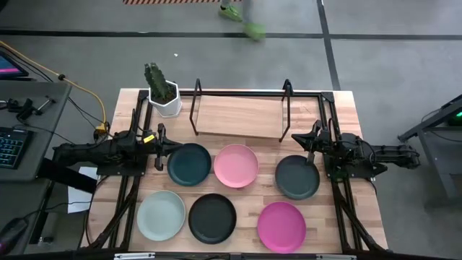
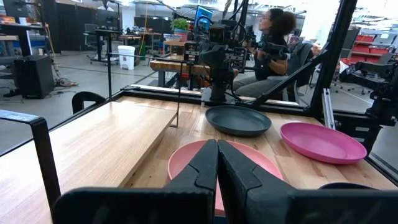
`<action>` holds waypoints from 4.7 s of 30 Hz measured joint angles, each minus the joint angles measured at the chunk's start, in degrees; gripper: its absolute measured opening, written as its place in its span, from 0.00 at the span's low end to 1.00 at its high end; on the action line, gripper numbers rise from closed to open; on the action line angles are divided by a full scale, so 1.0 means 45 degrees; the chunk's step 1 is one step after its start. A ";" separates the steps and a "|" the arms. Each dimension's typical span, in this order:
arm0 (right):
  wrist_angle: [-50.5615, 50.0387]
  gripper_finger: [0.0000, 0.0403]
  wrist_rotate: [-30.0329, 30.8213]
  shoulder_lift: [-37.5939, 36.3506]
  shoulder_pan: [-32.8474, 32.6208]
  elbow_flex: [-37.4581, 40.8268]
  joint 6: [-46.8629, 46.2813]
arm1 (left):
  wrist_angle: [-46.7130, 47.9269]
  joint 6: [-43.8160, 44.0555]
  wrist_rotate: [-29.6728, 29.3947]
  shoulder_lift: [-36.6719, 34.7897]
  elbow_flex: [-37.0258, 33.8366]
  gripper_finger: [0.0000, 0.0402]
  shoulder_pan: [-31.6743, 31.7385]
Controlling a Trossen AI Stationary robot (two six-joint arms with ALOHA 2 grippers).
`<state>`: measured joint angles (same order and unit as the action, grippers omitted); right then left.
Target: Place and stack plates onto a shelf
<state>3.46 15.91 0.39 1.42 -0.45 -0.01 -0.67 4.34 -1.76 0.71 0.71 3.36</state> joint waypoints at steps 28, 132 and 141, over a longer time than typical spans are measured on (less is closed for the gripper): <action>0.0000 0.00 0.0000 0.0000 0.0000 -0.0002 0.0000 | -0.0003 0.0000 -0.0004 -0.0005 0.0000 0.00 -0.0002; 0.0000 0.00 0.0001 0.0000 0.0000 0.0000 -0.0002 | -0.0003 0.0000 -0.0004 -0.0003 -0.0005 0.00 -0.0003; 0.0459 0.00 -0.0002 0.0003 0.0003 -0.0001 -0.0790 | -0.0001 0.0000 -0.0002 -0.0002 -0.0002 0.00 -0.0002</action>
<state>5.53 15.90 0.40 1.43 -0.45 -3.57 -0.67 4.34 -1.77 0.70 0.70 3.34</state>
